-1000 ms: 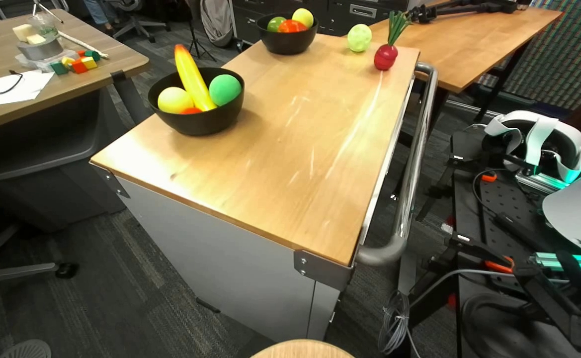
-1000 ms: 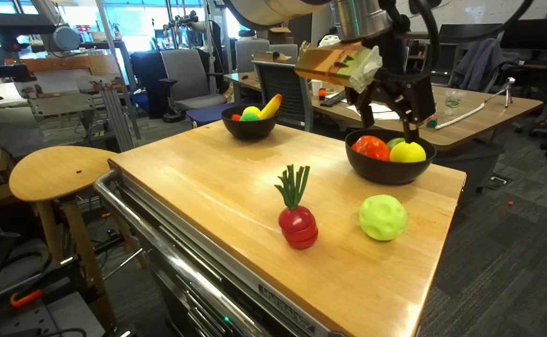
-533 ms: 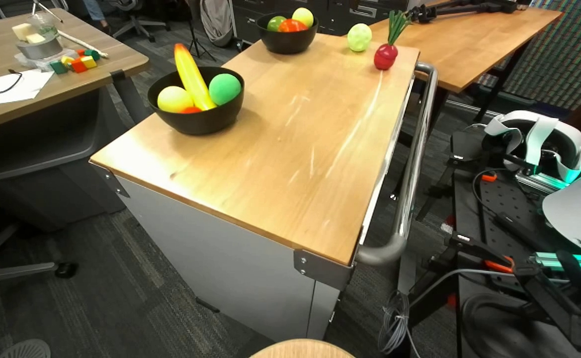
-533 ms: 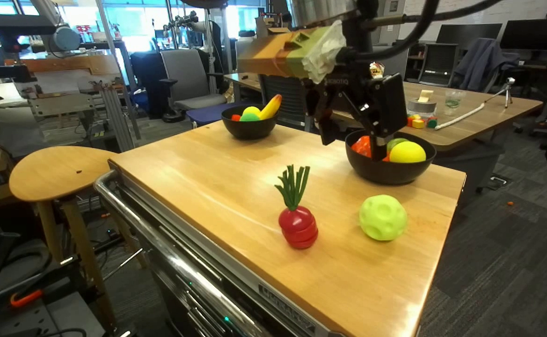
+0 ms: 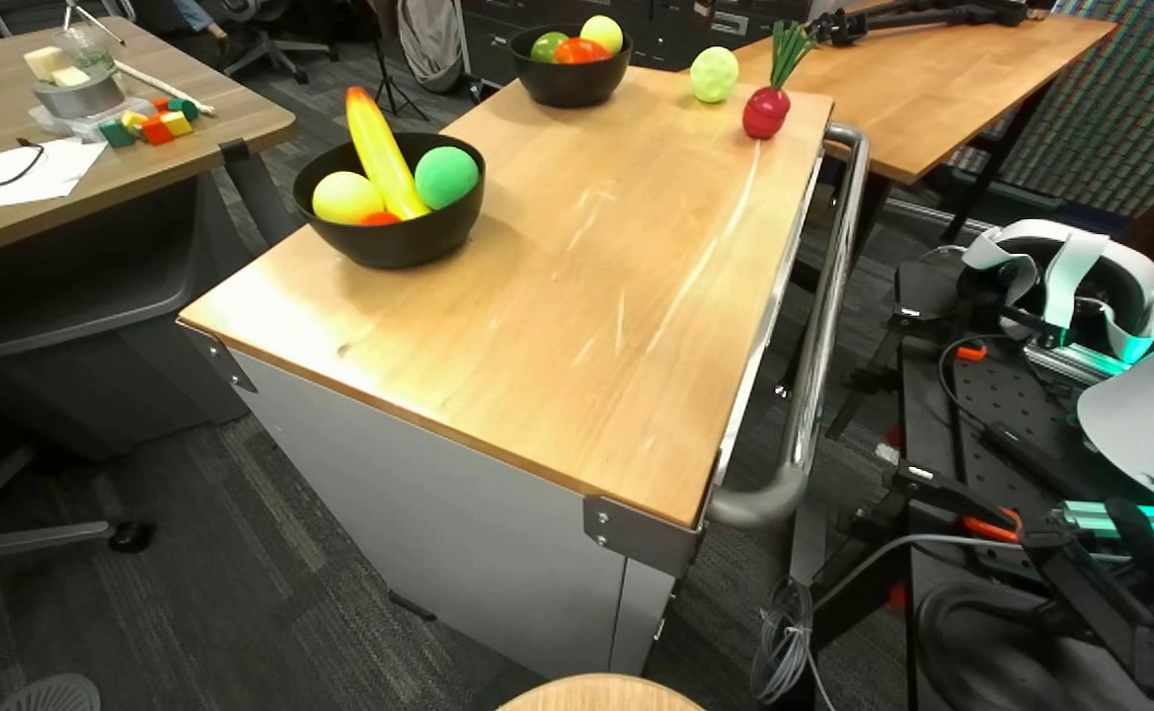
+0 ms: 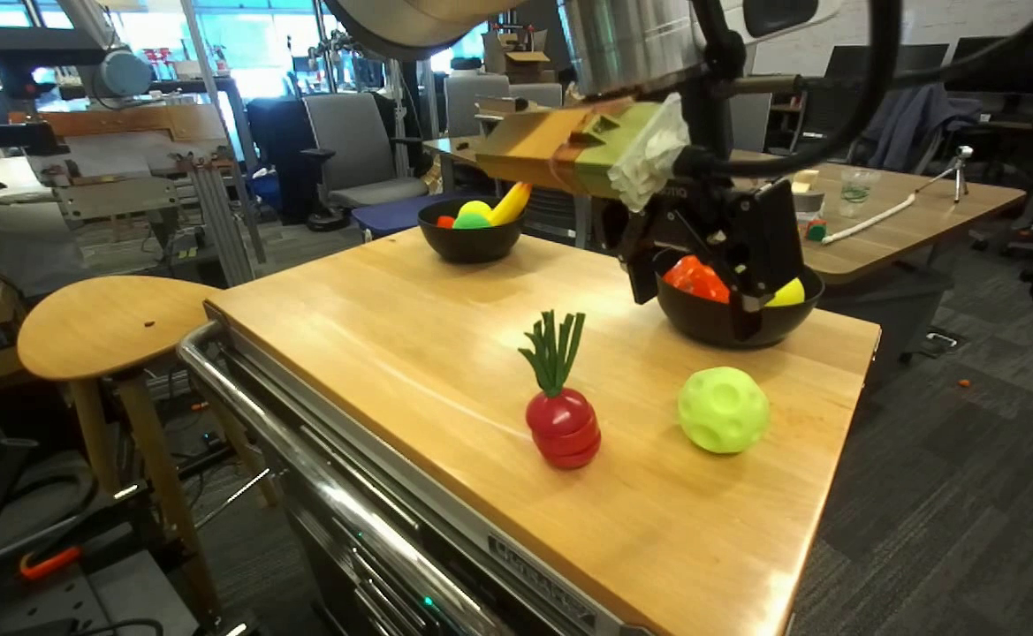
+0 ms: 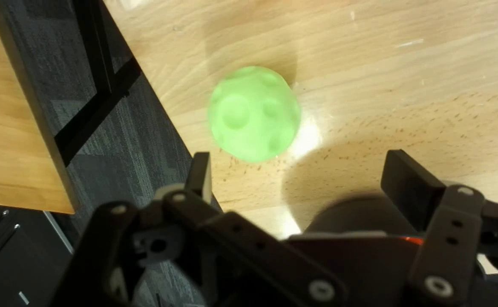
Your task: Place the fruits and vegetables in the two black bowls
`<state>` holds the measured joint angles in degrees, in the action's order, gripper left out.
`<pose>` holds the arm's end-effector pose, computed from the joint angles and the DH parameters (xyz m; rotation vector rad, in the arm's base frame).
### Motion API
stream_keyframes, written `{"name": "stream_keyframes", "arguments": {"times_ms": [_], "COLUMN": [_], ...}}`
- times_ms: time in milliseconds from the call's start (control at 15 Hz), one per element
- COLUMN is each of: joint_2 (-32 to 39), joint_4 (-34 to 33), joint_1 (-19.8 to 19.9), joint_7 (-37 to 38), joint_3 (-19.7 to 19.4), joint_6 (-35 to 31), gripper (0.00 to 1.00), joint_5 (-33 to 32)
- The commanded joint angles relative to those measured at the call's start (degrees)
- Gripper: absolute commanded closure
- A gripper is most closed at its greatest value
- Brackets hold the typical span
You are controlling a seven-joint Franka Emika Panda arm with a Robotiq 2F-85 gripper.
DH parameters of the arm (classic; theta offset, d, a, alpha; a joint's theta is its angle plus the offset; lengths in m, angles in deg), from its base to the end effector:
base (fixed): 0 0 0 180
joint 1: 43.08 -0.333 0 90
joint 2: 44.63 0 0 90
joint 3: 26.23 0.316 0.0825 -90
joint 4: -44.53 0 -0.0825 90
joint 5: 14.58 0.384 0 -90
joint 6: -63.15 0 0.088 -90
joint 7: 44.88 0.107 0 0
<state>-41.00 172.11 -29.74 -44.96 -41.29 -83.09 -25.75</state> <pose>0.4926 -0.2623 0.3727 2.8761 -0.4991 0.3213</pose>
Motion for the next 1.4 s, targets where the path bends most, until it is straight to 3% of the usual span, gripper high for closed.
{"name": "stream_keyframes", "arguments": {"times_ms": [0,467,533,600,800,1133,1200,1267,1333], "joint_2": [4.6,14.1,14.9,15.3,16.0,15.0,14.7,14.4,13.9], "joint_4": [-3.2,-9.7,-10.7,-11.4,-13.0,-14.4,-14.2,-14.3,-14.2], "joint_1": [1.2,1.9,1.9,1.9,1.6,1.2,0.6,0.2,-0.1], "joint_7": [-0.8,-0.9,-0.7,-0.6,0.4,1.0,1.5,2.3,2.7], "joint_3": [-0.3,1.6,1.4,1.2,0.2,-0.3,-0.8,-1.2,-1.4], "joint_6": [-1.0,-1.1,-0.6,0.2,2.1,8.7,9.6,10.3,10.8], "gripper": [0.00,0.00,0.25,0.26,0.51,0.84,0.72,0.46,0.47], "joint_5": [1.6,10.3,10.2,9.9,8.3,7.0,5.0,3.5,2.0]}}
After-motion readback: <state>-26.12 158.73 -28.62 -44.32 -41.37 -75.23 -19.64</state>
